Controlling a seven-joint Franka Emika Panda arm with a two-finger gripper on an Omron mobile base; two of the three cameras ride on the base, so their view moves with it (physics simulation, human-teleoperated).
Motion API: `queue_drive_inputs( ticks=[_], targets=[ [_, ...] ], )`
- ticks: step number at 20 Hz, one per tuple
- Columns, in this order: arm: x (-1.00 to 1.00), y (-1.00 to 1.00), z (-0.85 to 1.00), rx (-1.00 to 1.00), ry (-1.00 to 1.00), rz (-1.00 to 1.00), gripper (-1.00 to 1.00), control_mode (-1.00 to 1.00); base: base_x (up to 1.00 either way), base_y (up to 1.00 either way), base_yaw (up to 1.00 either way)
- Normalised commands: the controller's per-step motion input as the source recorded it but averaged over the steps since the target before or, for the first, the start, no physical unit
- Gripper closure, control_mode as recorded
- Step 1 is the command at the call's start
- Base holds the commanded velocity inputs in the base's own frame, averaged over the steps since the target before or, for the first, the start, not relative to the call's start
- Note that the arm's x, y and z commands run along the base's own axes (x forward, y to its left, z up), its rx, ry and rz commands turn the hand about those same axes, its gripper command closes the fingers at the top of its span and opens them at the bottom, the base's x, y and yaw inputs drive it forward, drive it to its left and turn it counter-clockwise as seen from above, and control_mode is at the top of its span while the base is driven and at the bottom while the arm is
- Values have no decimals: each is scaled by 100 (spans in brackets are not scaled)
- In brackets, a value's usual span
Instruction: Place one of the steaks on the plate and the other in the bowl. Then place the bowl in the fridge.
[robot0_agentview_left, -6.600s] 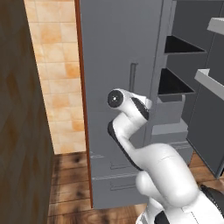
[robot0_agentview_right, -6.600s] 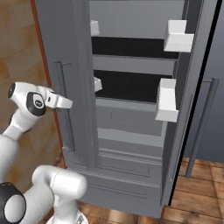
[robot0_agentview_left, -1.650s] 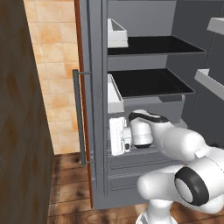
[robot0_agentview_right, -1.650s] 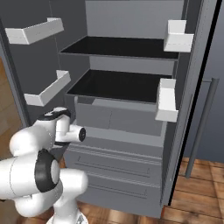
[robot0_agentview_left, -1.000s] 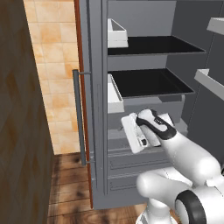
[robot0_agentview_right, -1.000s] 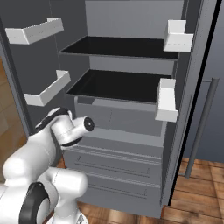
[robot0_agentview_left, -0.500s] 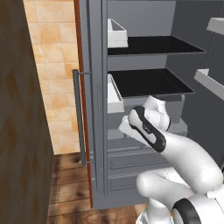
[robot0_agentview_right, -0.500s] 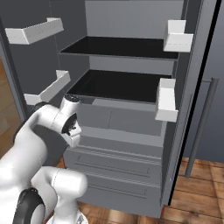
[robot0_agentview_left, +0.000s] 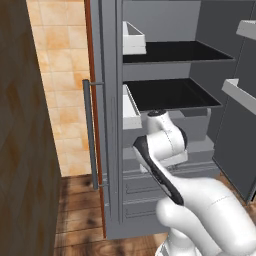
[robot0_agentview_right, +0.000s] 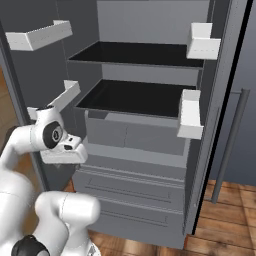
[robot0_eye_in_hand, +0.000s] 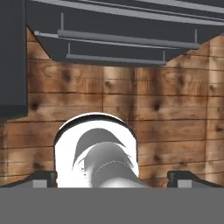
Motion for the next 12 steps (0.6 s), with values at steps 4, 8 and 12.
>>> queue_drive_inputs(
  ticks=[4, 8, 12],
  targets=[
    [-39, -51, 26, 6, 0, 10, -100, -100, 0, 0, 0],
    [-8, -31, 7, 37, 0, -11, -100, -100, 0, 0, 0],
    [0, -22, 47, 6, -2, -12, -100, -100, 0, 0, 0]
  ],
)
